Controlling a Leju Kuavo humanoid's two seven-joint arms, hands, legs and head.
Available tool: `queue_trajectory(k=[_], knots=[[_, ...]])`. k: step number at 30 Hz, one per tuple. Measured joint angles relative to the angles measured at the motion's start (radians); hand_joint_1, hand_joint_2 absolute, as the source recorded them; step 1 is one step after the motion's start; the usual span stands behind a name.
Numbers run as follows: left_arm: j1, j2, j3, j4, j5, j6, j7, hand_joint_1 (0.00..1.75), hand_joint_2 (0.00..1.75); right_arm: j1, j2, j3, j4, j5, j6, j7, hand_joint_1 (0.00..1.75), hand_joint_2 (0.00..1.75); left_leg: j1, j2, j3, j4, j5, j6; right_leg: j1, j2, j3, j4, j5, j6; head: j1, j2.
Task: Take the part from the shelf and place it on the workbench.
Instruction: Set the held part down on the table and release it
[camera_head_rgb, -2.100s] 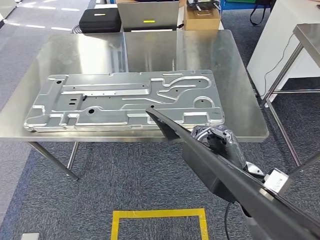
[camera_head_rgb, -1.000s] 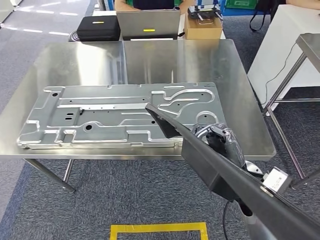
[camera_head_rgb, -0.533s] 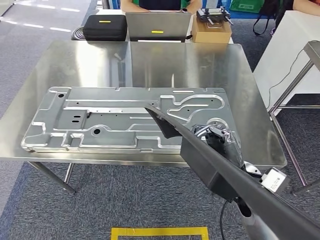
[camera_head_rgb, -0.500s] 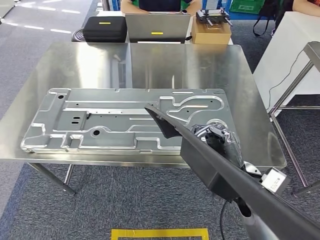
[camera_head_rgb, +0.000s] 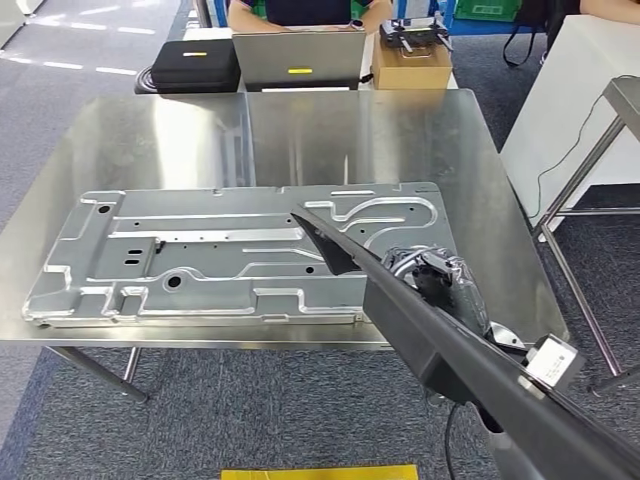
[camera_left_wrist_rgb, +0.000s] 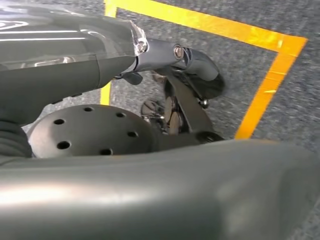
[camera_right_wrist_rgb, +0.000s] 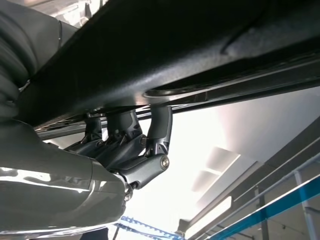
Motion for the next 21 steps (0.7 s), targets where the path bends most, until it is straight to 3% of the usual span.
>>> queue_trajectory(k=[1,2,5,7,10,11,12,13,15,16,18,21], knots=[[0.0,0.0,0.0,0.0,0.0,0.0,-0.001,0.0,1.75,-0.001,0.0,0.0,0.0,0.0,0.001,0.0,1.75,1.75,-0.003,0.0,0.019,-0.044,0.018,0.006,0.001,0.001,0.005,-0.001,-0.005,0.004,0.0,0.0],[-0.001,0.001,0.0,0.0,0.0,0.0,-0.002,0.0,1.75,-0.003,0.0,0.0,0.0,0.0,0.001,0.0,1.75,1.75,-0.006,-0.001,0.029,-0.068,0.018,0.011,0.001,0.002,0.007,-0.002,-0.008,0.009,0.0,0.0],[-0.003,0.001,0.0,0.0,0.0,-0.001,-0.005,0.0,1.75,-0.006,0.001,0.0,-0.001,-0.001,0.003,0.0,1.75,1.75,-0.008,-0.001,0.043,-0.094,0.001,0.021,-0.001,0.0,0.011,-0.008,-0.014,0.027,0.0,0.0],[-0.003,0.001,0.0,0.0,0.0,-0.001,-0.007,0.0,1.75,-0.012,0.001,-0.001,-0.004,-0.001,0.005,-0.001,1.75,1.75,-0.002,0.0,0.057,-0.11,0.002,0.027,0.0,0.0,0.0,0.025,-0.036,0.034,0.0,0.0],[-0.005,0.001,0.0,0.0,-0.001,-0.001,-0.006,0.0,1.75,-0.021,0.0,-0.001,-0.005,-0.001,0.008,-0.001,1.75,1.75,0.0,0.002,0.07,-0.117,-0.004,0.036,0.001,0.001,-0.099,0.199,-0.103,0.039,0.001,0.0],[-0.005,0.001,0.0,0.0,-0.002,-0.001,-0.006,0.0,1.75,-0.022,0.0,0.0,-0.003,-0.001,0.01,0.001,1.75,1.75,-0.001,0.002,0.074,-0.117,-0.008,0.037,0.001,0.001,-0.13,0.243,-0.107,0.041,0.001,0.0],[-0.005,0.001,0.0,0.0,-0.003,0.0,-0.006,0.0,1.75,-0.027,0.0,0.0,-0.001,-0.002,0.012,0.005,1.75,1.75,-0.001,0.001,0.08,-0.117,-0.012,0.037,0.001,0.001,-0.145,0.252,-0.09,0.042,0.001,0.0],[-0.005,0.001,0.0,0.0,-0.006,0.0,-0.005,0.0,1.75,-0.034,0.0,0.0,0.002,-0.004,0.015,0.011,1.75,1.75,-0.001,0.0,0.087,-0.117,-0.017,0.035,0.0,0.001,-0.141,0.223,-0.055,0.044,0.001,0.0],[-0.005,0.001,0.0,0.0,-0.013,0.0,-0.005,0.0,1.75,-0.061,0.0,0.002,0.012,-0.009,0.018,0.029,1.75,1.75,-0.001,0.0,0.103,-0.117,-0.03,0.027,0.001,0.0,-0.101,0.105,0.03,0.04,0.001,0.0],[-0.007,0.001,0.0,0.0,-0.016,0.0,-0.005,0.0,1.75,-0.078,0.001,0.002,0.018,-0.012,0.018,0.039,1.75,1.75,-0.002,-0.001,0.107,-0.114,-0.035,0.021,0.002,0.0,-0.083,0.054,0.055,0.036,0.002,0.0],[-0.011,0.001,-0.001,0.0,-0.023,0.0,-0.006,0.0,1.75,-0.109,0.001,0.004,0.034,-0.018,0.018,0.062,1.75,1.75,-0.006,-0.001,0.105,-0.111,-0.042,0.017,0.004,0.001,-0.069,0.013,0.06,0.025,0.007,0.0],[-0.013,0.002,-0.007,0.0,-0.04,-0.005,-0.006,0.0,1.75,-0.205,0.011,0.015,0.099,-0.022,0.008,0.124,1.75,1.75,-0.01,-0.001,0.105,-0.115,-0.04,0.026,0.003,0.008,-0.07,0.003,0.058,0.021,0.014,0.0]])
